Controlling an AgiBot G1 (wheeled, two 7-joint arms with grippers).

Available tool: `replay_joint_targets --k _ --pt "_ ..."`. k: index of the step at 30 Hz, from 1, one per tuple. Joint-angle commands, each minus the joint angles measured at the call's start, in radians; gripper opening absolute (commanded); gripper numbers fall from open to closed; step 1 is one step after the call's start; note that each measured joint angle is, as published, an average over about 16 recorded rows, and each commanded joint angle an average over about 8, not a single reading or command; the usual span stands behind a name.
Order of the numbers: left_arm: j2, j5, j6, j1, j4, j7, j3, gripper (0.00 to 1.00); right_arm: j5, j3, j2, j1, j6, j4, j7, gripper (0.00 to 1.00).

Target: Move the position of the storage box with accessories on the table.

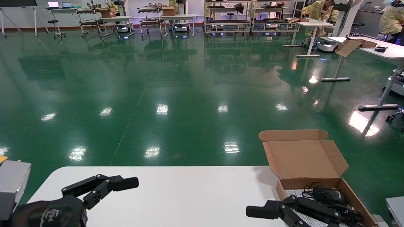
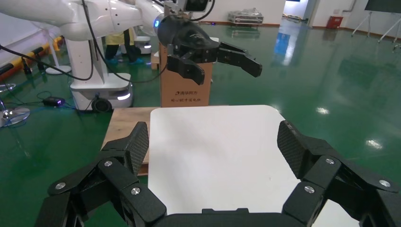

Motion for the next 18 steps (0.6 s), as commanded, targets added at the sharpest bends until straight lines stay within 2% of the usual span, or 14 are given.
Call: replay_joint_targets --k 1,18 --pt "0.0 0.0 0.0 0.0 0.0 0.0 0.0 1.0 -0.002 -0.004 0.001 0.001 0.007 0.0 0.002 1.0" --pt "0.0 0.0 0.0 0.0 0.0 0.0 0.0 1.0 -0.007 -0.015 0.004 0.005 0.027 0.002 0.01 1.0"
